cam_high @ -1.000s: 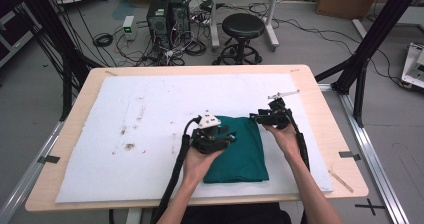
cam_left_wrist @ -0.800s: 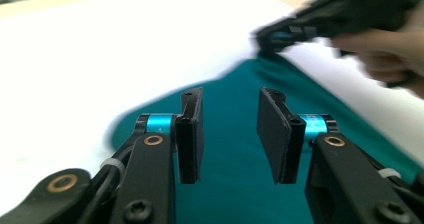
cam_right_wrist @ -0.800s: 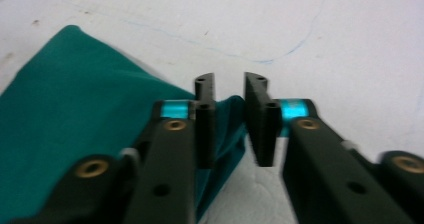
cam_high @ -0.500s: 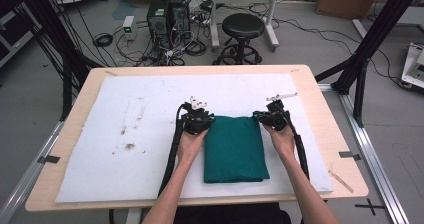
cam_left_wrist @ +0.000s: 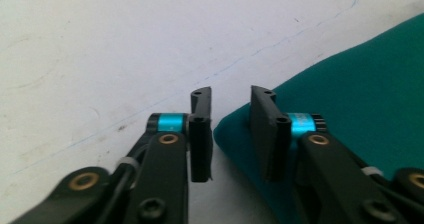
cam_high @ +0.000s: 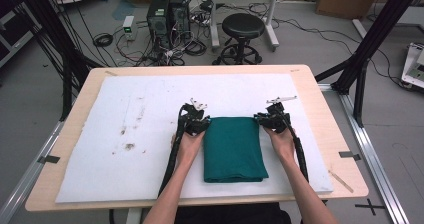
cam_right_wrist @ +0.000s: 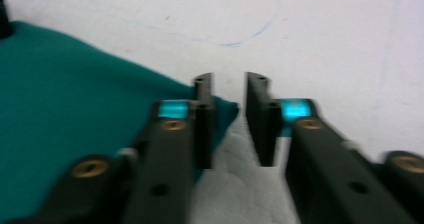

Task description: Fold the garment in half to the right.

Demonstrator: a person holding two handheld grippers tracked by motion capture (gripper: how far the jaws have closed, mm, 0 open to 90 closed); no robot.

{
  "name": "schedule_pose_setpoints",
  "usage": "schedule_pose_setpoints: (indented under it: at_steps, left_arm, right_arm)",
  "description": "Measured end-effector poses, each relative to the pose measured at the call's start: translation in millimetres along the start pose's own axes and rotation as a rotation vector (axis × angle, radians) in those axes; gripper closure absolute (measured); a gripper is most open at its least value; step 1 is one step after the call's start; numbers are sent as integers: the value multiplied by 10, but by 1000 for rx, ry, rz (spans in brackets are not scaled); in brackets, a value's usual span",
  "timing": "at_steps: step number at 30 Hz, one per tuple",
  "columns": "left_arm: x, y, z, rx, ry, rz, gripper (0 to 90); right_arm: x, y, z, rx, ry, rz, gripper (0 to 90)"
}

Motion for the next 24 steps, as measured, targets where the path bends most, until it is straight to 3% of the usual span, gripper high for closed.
schedule_pose_setpoints:
  at_steps: [2,3,5,9,12,17,21,24]
  left_arm:
    - [0,15,-113,7,-28,-2,642]
    - [2,11,-180,20,-44,-2,619]
    - [21,-43,-318,76,-66,22,605]
    - [140,-259,-590,161,-91,121,607]
    - [285,-431,-738,178,-110,178,609]
    - [581,-674,-803,308,-61,202,610]
    - [777,-730,-824,336,-17,228,610]
    - [901,-742,-845,328,23,258,618]
  right_arm:
    - [-9,-1,-94,-35,-35,32,564]
    - [-14,0,-158,-27,-59,44,509]
    - [-5,28,-289,-26,-100,56,490]
    - [128,214,-487,-58,-112,-24,496]
    - [310,408,-578,-97,-106,-95,500]
    - [692,700,-593,-155,-59,-178,517]
    - [939,801,-600,-122,-31,-227,555]
    - [1082,862,-628,-108,-15,-257,598]
Point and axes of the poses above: each handheld gripper's, and its own axes: z roughly forward along the jaws, x roughly out of its underside, y roughly to its left, the point moved 7 cm from there along z, roughly forward along the jaws, and after that the axes turned 8 degrees about y, right-handed, at the moved point
